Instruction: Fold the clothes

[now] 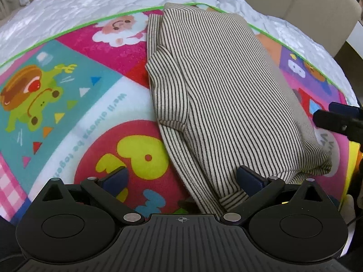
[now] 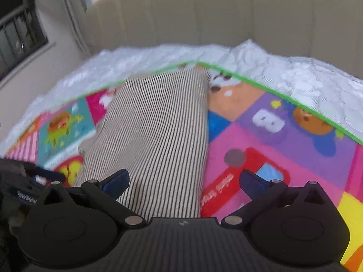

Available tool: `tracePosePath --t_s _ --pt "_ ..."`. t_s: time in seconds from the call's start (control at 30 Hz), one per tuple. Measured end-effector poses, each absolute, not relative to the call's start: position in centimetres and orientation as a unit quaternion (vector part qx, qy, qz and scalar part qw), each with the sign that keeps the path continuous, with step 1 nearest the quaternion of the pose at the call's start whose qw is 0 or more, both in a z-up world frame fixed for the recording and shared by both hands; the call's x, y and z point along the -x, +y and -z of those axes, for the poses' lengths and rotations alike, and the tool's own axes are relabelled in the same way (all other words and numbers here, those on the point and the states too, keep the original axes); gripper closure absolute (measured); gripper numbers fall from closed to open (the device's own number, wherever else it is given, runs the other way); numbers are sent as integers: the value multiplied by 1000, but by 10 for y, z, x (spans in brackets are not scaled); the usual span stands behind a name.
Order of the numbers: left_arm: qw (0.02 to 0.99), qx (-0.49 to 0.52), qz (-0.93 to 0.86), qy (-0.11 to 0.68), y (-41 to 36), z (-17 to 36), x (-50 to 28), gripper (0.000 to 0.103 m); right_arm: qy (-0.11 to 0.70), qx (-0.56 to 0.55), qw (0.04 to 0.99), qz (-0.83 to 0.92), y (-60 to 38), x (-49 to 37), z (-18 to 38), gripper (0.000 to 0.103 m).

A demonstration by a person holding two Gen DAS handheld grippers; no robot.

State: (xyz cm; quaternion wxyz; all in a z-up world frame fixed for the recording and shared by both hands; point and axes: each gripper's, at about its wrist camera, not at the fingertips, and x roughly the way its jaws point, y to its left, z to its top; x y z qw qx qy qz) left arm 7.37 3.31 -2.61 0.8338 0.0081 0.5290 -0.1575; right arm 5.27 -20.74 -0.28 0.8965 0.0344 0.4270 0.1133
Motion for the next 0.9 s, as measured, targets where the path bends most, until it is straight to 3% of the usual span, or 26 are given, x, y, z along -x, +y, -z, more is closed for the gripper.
tracePosePath --t_s 0.07,0.2,0.37,0.43,0.73,0.77,0.83,0.9 --pt "834 -11 157 528 32 26 -72 0 477 22 871 -112 -194 -57 22 0" --pt "835 -13 157 527 32 26 -72 0 463 47 877 -121 -190 -56 15 0" --pt "835 -6 155 528 34 26 -73 0 364 153 897 -199 -164 -25 -11 2" --pt "835 -1 155 528 35 26 -73 0 329 198 893 -235 -150 -11 -18 13" --pt "843 30 149 516 46 22 -76 0 293 405 812 -301 -82 19 40 15" --pt "845 34 149 513 47 21 -76 0 287 408 814 -297 -81 17 40 16" --pt "850 48 150 502 53 17 -75 0 306 365 831 -285 -86 5 31 31" --pt "857 70 151 487 62 12 -76 0 356 258 856 -273 -103 -20 13 32"
